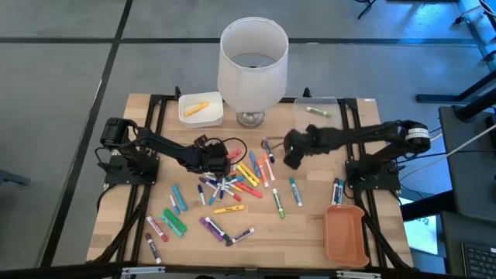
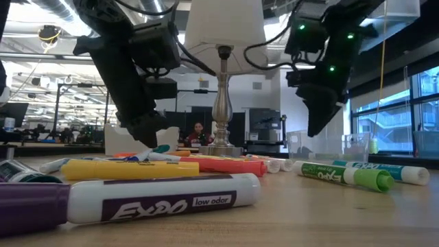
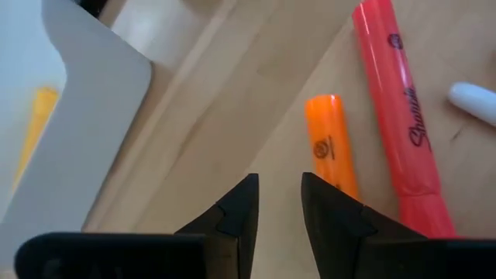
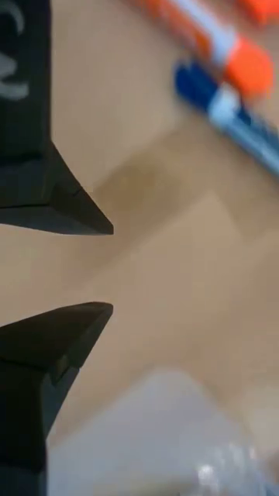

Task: Pick & Place Markers
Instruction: Put the dark green mini marker into the orange bin

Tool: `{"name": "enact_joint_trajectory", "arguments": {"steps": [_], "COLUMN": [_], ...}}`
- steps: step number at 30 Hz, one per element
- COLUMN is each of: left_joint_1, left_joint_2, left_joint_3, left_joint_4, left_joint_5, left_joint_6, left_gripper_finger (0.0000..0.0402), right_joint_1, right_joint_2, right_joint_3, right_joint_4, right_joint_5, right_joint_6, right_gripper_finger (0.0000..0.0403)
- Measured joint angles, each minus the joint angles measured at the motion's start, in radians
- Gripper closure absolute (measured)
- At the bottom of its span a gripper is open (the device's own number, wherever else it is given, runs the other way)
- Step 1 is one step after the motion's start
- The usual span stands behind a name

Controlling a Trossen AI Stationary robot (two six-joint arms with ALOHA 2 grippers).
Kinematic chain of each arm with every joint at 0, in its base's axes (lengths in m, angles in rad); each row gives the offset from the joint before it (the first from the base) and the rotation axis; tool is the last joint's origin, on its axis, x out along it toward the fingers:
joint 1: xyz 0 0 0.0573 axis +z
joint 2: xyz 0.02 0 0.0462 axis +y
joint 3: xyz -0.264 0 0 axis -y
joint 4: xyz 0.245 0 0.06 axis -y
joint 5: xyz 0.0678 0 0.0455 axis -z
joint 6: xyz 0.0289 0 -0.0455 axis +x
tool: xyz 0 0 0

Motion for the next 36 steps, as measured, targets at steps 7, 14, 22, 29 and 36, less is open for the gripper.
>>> {"name": "enact_joint_trajectory", "arguments": {"steps": [7,14,22,29,36], "left_joint_1": [0.004,0.005,0.005,-0.05,-0.097], "left_joint_2": [0.0,-0.01,-0.129,-0.181,-0.132], "left_joint_3": [0.0,0.0,0.0,0.002,0.001], "left_joint_4": [0.002,-0.01,-0.067,-0.078,0.002], "left_joint_5": [0.067,0.292,0.357,0.538,0.449], "left_joint_6": [-0.035,0.057,0.078,0.008,0.03], "left_gripper_finger": [0.0287,0.0256,0.0251,0.0263,0.0265], "right_joint_1": [0.151,0.185,0.184,0.184,0.185], "right_joint_2": [0.0,0.0,0.0,0.0,0.0], "right_joint_3": [-0.141,-0.33,-0.399,-0.399,-0.399], "right_joint_4": [0.343,0.832,0.942,0.943,0.945], "right_joint_5": [0.074,0.095,0.089,0.061,0.026], "right_joint_6": [0.098,0.044,0.03,0.03,0.033], "right_gripper_finger": [0.025,0.0249,0.0249,0.0249,0.0249]}}
